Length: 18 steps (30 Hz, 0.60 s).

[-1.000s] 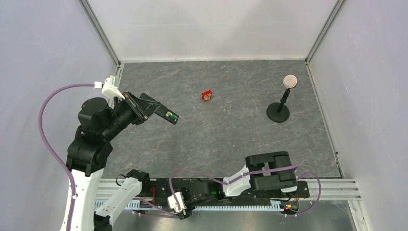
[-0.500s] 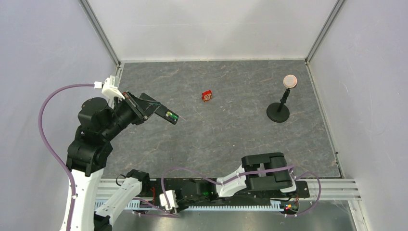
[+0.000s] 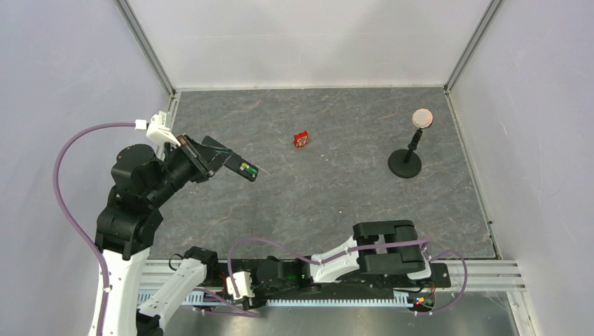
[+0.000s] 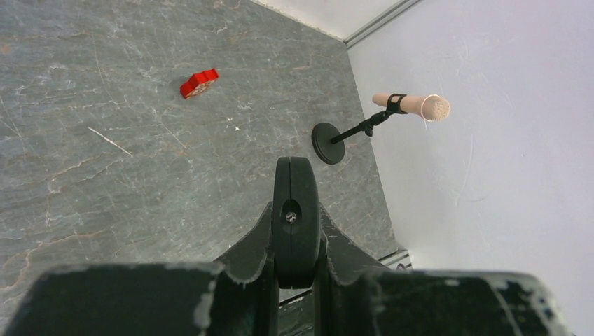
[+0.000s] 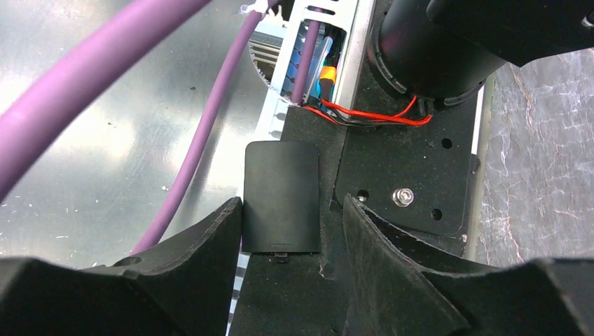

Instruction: Load the batteries into the remote control

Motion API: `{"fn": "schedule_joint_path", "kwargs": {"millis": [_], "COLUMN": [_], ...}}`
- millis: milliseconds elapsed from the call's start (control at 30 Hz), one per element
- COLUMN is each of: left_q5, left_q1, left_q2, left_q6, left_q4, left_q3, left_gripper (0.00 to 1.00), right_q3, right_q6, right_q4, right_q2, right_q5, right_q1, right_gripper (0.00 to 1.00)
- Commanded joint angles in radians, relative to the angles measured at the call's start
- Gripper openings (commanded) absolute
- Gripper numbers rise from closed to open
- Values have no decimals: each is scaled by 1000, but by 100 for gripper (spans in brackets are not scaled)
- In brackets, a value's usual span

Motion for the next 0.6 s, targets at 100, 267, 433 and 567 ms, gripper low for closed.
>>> {"fn": "schedule_joint_path", "kwargs": {"millis": [100, 267, 433, 567], "left_q5": [7, 5, -2, -3], "left_q1": [0, 0, 0, 0], "left_q2": [-13, -21, -30, -36], "left_q6": [40, 42, 42, 41], "left_q4": [10, 10, 10, 10], "left_q3": [7, 8, 1, -6], "left_gripper": [2, 2, 2, 2], "right_q3": [71, 122, 154, 142], "right_q6": [7, -8, -16, -23], "right_q4": [-246, -360, -425, -444], "right_q2": [74, 112, 138, 130], "right_q5": [-158, -191, -192, -155], "right_q1": [-21, -23, -22, -23], "right_gripper": [54, 54, 48, 39]}}
